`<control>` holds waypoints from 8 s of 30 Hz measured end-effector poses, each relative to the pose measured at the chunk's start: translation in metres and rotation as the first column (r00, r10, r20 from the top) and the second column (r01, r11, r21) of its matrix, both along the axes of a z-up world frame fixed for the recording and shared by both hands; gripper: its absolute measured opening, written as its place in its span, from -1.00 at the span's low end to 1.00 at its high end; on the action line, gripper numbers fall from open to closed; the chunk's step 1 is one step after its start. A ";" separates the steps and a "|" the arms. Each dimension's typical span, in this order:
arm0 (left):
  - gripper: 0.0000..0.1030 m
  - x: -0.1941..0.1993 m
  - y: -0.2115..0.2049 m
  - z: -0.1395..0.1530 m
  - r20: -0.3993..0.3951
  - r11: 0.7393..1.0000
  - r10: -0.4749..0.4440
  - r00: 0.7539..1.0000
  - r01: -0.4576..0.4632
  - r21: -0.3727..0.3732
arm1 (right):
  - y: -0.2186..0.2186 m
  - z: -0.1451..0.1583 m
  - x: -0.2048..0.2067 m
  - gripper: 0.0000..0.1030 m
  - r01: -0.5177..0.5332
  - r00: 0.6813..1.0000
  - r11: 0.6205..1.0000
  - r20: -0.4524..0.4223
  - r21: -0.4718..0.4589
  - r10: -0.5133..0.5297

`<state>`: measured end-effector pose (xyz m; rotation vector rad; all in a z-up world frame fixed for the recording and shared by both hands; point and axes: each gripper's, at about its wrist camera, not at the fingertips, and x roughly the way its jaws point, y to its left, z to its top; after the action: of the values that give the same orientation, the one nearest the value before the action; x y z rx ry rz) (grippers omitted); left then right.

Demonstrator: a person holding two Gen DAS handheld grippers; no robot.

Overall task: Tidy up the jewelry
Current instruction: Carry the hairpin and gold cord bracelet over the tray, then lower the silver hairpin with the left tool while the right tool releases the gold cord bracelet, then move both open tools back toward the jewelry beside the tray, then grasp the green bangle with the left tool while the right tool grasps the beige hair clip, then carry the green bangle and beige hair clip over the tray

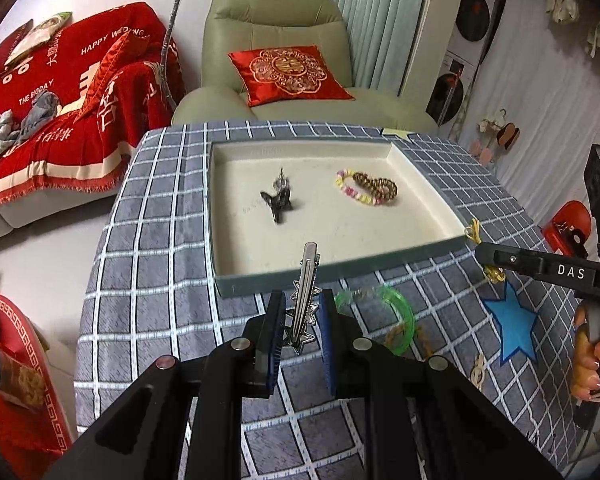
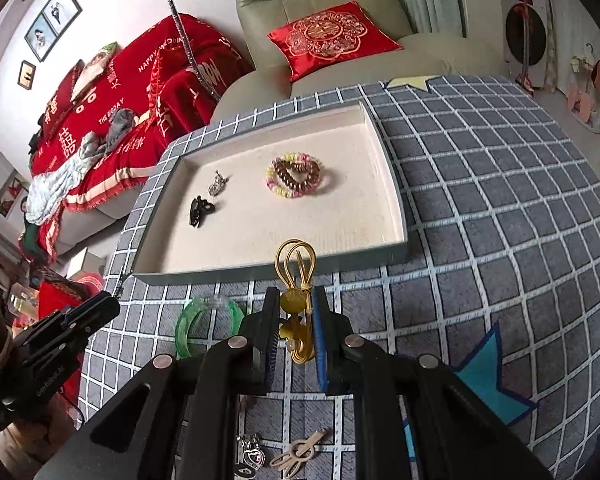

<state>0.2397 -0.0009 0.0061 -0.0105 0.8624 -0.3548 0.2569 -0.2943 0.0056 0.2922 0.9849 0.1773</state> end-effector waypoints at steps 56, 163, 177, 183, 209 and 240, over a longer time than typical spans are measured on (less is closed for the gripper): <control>-0.37 0.149 -0.093 -0.056 -0.116 0.989 0.000 0.993 0.017 0.147 | -0.001 -0.053 0.138 0.07 -0.003 0.999 0.991 -0.046 -0.137 -0.004; 1.00 0.020 -0.028 -0.063 -0.168 0.989 0.120 0.978 -0.102 0.111 | 0.021 -0.056 -0.081 0.39 0.094 0.984 0.987 -0.137 -0.134 -0.112; 0.75 0.019 -0.045 -0.068 -0.150 0.982 0.103 0.983 -0.076 0.172 | 0.045 -0.055 -0.081 -0.40 0.061 0.990 0.962 -0.109 -0.267 -0.093; 0.48 0.014 -0.054 -0.066 -0.139 0.981 0.066 0.988 -0.038 0.191 | 0.052 -0.055 -0.082 -0.45 0.033 0.992 0.953 -0.109 -0.302 -0.069; -0.56 -0.003 -0.044 -0.043 -0.101 0.995 -0.011 0.995 0.021 0.099 | 0.030 -0.031 -0.088 -0.59 0.038 0.997 0.986 -0.057 -0.165 -0.048; -0.56 0.007 -0.018 0.014 0.008 1.000 0.021 1.000 -0.021 0.024 | -0.007 0.020 -0.044 -0.59 0.052 0.997 0.999 0.053 0.010 -0.053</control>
<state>0.2469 -0.0185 0.0206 0.0037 0.8585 -0.3248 0.2124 -0.3009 0.0253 0.3194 0.9233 0.1408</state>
